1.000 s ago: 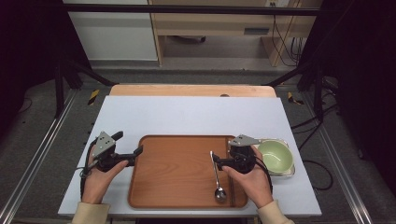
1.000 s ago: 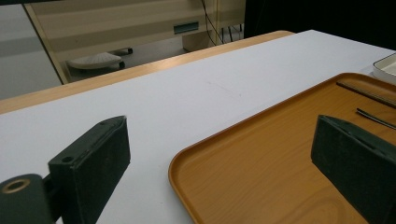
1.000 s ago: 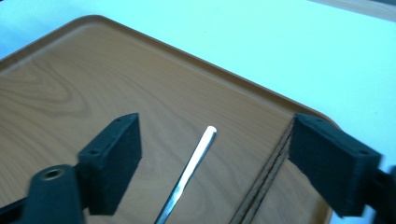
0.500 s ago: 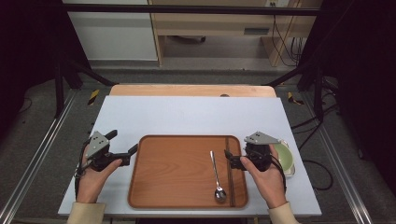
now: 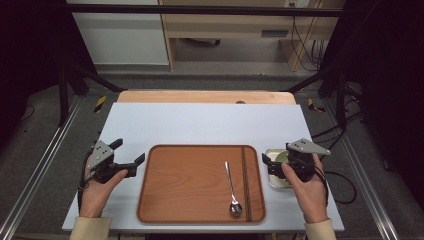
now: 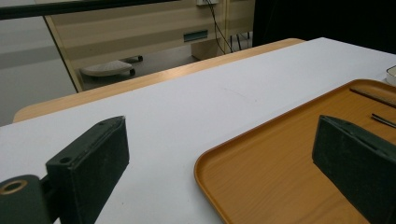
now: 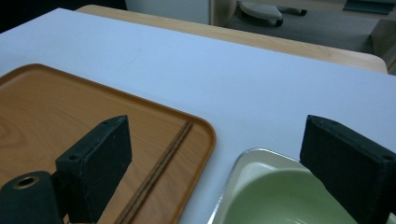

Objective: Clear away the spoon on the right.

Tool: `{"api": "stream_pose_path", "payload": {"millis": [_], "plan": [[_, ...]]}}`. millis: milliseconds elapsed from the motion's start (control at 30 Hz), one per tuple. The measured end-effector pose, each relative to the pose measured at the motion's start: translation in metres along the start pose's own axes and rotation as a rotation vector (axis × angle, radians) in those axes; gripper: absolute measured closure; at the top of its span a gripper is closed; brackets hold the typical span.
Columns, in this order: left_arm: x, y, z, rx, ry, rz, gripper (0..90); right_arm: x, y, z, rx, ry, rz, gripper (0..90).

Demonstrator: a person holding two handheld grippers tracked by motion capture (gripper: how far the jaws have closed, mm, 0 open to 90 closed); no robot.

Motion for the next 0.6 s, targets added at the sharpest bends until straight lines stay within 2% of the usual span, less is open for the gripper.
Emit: {"api": "stream_pose_path", "payload": {"millis": [233,400,600], "plan": [[0.0,0.0,0.0,-0.004,0.0,0.003,3.7,0.01,-0.02,0.007,-0.028,0.025,0.04,8.8],[0.0,-0.001,0.0,-0.008,0.0,0.004,3.6,0.017,-0.03,0.01,-0.052,0.027,0.041,6.3],[0.0,-0.001,0.0,-0.008,-0.003,0.003,3.6,0.026,-0.045,0.016,-0.088,0.031,0.064,9.6]]}}
Point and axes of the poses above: each handheld gripper's, and its own axes: x roughly backward along the jaws, z roughly out of its underside, y roughly to its left, the point moved 1 cm from there along -x, roughly forward along the jaws, and after that the axes turned 15 degrees about y, right-handed, at the moved point
